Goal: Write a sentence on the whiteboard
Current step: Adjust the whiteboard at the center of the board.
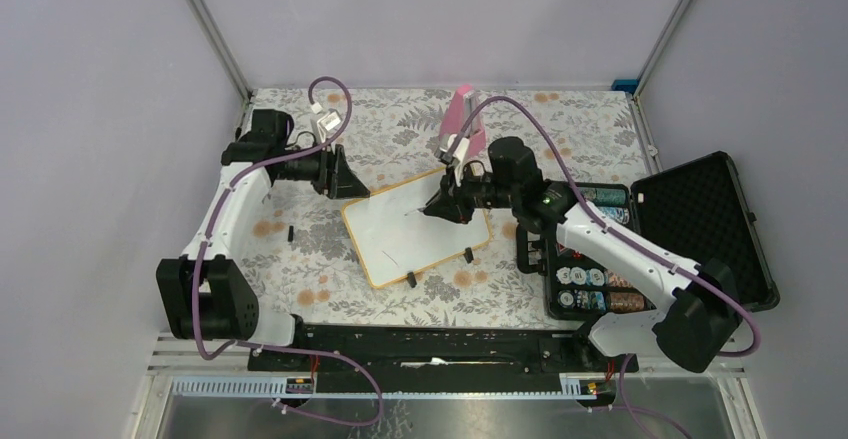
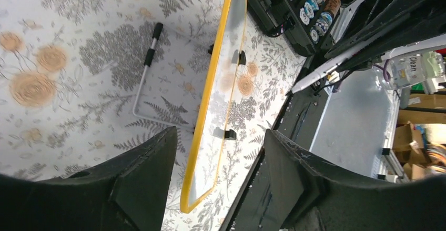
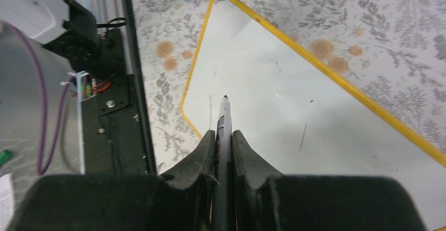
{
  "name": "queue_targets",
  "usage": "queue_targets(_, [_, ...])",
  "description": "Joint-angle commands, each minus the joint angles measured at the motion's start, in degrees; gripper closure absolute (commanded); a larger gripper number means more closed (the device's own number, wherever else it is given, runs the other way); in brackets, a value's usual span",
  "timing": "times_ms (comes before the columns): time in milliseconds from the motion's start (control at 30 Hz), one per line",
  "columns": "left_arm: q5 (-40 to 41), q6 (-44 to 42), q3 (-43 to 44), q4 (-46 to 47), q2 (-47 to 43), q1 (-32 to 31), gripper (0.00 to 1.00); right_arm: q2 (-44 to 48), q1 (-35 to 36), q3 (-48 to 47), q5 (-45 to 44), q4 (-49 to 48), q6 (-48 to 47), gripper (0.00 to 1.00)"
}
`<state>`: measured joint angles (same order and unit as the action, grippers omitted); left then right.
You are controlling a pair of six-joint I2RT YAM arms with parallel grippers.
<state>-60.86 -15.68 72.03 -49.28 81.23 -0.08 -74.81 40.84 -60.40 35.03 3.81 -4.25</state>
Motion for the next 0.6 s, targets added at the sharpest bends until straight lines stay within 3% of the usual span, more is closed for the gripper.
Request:
queue_targets(0, [0.14, 2.43, -3.60, 4.34, -2.65, 1.54, 0.34, -0.88, 4.56, -0.19, -10.44, -7.18, -6.20, 1.00])
queue_targets(567, [-0.60, 1.36, -4.90, 2.61, -1.51, 1.18, 0.47, -0.61, 14.00, -2.66, -17.35, -4.86, -14.01, 1.00])
